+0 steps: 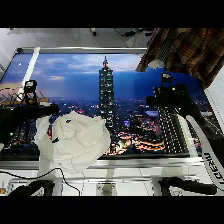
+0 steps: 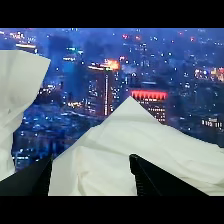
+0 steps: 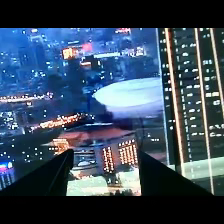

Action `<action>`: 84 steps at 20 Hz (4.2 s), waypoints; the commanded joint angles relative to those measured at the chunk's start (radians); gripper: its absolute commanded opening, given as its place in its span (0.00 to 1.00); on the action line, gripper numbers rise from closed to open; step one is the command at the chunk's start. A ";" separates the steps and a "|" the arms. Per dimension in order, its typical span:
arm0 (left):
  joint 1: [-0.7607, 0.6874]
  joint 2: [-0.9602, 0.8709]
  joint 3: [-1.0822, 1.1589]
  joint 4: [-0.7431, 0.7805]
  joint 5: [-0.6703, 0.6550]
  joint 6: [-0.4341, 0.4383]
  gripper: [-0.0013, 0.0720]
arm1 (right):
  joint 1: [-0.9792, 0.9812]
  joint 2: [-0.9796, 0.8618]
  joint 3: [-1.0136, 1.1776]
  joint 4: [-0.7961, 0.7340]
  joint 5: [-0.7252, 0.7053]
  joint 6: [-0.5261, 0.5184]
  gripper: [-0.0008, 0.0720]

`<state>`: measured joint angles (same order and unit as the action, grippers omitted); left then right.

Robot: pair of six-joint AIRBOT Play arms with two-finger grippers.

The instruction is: Fold the clothes and pants, and hang the long-sleeved shirts on hangers.

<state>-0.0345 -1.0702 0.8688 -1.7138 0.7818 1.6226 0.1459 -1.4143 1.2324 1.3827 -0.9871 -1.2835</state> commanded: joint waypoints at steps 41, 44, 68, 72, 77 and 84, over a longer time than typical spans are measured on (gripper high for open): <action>-0.003 -0.003 -0.019 -0.358 0.226 0.330 0.93 | 0.563 -0.132 -0.001 0.530 0.147 -0.519 0.96; -0.003 -0.046 -0.055 -0.394 0.214 0.349 0.95 | 0.578 -0.132 0.001 0.634 0.168 -0.566 0.96; 0.060 0.135 0.275 -0.666 0.068 0.458 0.05 | 0.304 0.283 0.307 0.466 -0.092 -0.809 0.07; 0.059 0.204 0.467 -0.666 0.057 0.471 0.05 | 0.272 0.329 0.423 0.438 -0.065 -0.844 0.07; 0.051 0.221 0.540 -0.667 0.232 0.480 0.07 | 0.273 0.328 0.492 0.532 -0.202 -0.883 0.07; -0.121 0.012 0.206 -0.681 0.325 0.481 0.65 | 0.367 0.346 0.210 0.556 -0.563 -0.876 0.07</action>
<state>-0.0872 -0.9760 1.2049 -2.3890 1.1126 2.0983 0.4793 -1.0801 1.5688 1.9289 -1.3930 -2.1632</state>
